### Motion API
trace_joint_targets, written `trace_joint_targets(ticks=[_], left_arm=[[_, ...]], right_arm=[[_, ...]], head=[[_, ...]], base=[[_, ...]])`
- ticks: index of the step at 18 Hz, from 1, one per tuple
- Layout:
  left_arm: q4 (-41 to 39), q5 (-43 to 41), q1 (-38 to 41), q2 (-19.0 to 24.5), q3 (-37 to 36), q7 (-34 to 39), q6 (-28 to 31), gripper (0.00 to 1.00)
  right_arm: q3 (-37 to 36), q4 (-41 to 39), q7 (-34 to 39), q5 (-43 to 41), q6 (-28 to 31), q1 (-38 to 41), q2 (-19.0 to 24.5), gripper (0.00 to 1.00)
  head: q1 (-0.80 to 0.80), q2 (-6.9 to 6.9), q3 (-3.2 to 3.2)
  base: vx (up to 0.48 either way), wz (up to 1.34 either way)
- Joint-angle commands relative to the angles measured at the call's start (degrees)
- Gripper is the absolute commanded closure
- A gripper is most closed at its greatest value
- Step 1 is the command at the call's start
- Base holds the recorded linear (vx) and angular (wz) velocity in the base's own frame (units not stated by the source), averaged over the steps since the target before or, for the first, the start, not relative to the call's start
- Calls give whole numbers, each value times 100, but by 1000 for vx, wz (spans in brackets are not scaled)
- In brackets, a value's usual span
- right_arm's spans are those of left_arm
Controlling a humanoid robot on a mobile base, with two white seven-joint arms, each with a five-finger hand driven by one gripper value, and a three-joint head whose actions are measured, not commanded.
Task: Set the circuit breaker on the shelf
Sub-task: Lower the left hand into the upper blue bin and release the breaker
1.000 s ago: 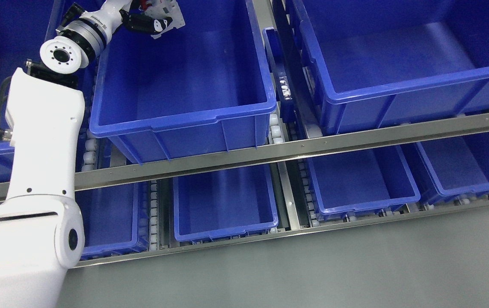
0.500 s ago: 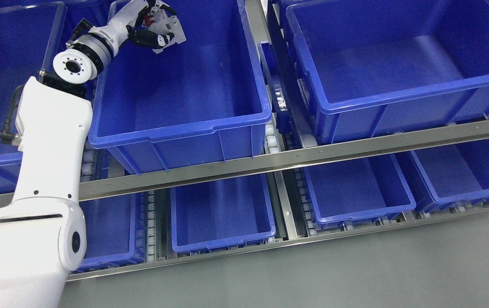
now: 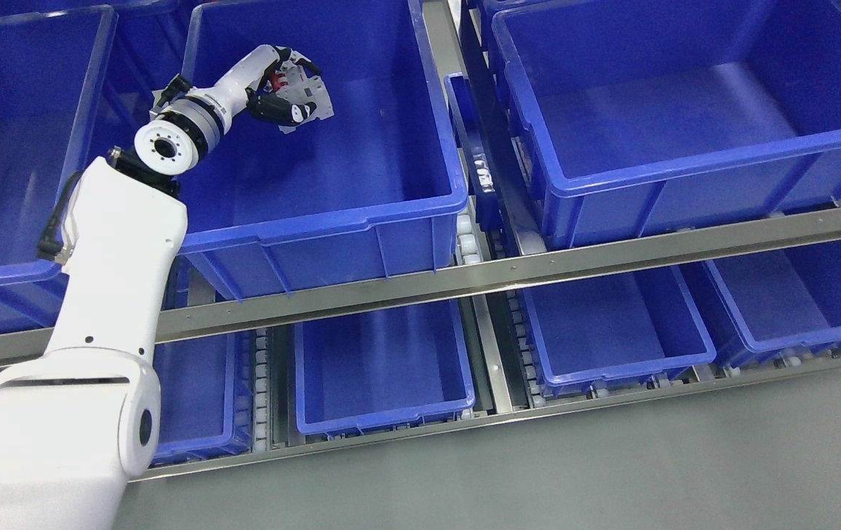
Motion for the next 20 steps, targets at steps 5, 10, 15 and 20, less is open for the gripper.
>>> trace_joint_targets(ticks=[5, 10, 15, 20], left_arm=[[956, -17, 56, -275, -694, 226, 23, 84], [956, -17, 65, -275, -685, 243, 32, 74], [939, -17, -146, -222, -694, 252, 172, 41], [842, -9, -339, -82, -650, 401, 172, 19]], right_arm=[[0, -7, 8, 2, -177, 96, -100, 0], [0, -7, 8, -7, -177, 96, -100, 0], [0, -7, 8, -7, -177, 96, -100, 0], [0, 2, 8, 2, -177, 96, -100, 0]], head=[[0, 0, 0], [0, 0, 0], [0, 0, 0], [0, 0, 0]], base=[[0, 0], [0, 0], [0, 0], [0, 0]])
